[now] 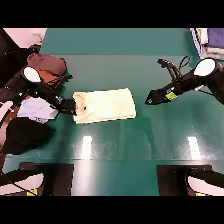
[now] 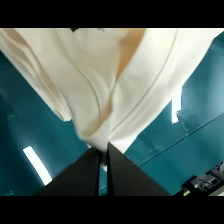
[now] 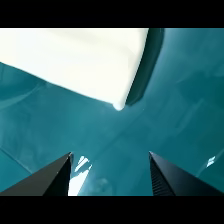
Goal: Fold the shirts.
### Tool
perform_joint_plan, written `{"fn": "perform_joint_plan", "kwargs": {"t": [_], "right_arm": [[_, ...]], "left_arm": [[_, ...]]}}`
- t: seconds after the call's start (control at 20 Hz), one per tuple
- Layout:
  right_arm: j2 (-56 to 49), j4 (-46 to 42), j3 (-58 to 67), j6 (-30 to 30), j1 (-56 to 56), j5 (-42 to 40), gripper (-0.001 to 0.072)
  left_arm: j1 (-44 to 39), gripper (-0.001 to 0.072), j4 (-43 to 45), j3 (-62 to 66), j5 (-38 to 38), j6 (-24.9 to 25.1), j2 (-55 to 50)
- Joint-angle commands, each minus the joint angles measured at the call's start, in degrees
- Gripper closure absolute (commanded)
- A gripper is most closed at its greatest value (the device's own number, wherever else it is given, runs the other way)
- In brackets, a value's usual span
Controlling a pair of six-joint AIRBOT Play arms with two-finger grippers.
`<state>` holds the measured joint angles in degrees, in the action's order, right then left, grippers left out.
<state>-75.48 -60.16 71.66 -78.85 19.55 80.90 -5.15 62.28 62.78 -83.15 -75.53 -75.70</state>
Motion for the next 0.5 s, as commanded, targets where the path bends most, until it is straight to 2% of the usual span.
{"fn": "perform_joint_plan", "kwargs": {"t": [0.0, 0.1, 0.15, 0.2, 0.25, 0.4, 0.45], "right_arm": [[0.90, 0.09, -0.31, -0.66, -0.13, 3.39, 0.0154], [1.40, 0.07, -0.31, -0.66, -0.13, 3.06, 0.0155], [1.40, 0.07, -0.31, -0.66, -0.13, 2.54, 0.0155], [1.40, 0.04, -0.31, -0.66, -0.15, 1.84, 0.0155], [1.40, 0.04, -0.31, -0.66, -0.15, 1.16, 0.0155], [1.40, 0.04, -0.35, -0.68, -0.15, 2.16, 0.0154], [1.40, -0.04, -0.35, -0.68, -0.20, 2.71, 0.0154]], "left_arm": [[0.00, 0.0682, 6.69, -4.11, -0.11, 0.94, 3.43], [0.00, 0.0679, 8.39, -8.74, -0.66, 0.42, 6.05], [0.00, 0.0516, 8.37, -10.84, -0.33, 0.44, 6.82], [0.00, 0.0145, 8.37, -12.63, 0.55, 0.42, 7.39], [0.09, 0.0062, 8.76, -13.70, 2.45, -0.48, 7.67], [0.07, 0.0067, 9.55, -10.23, 5.16, -1.05, 8.94], [0.07, 0.0175, 9.18, -7.76, 5.01, -1.01, 9.60]]}}
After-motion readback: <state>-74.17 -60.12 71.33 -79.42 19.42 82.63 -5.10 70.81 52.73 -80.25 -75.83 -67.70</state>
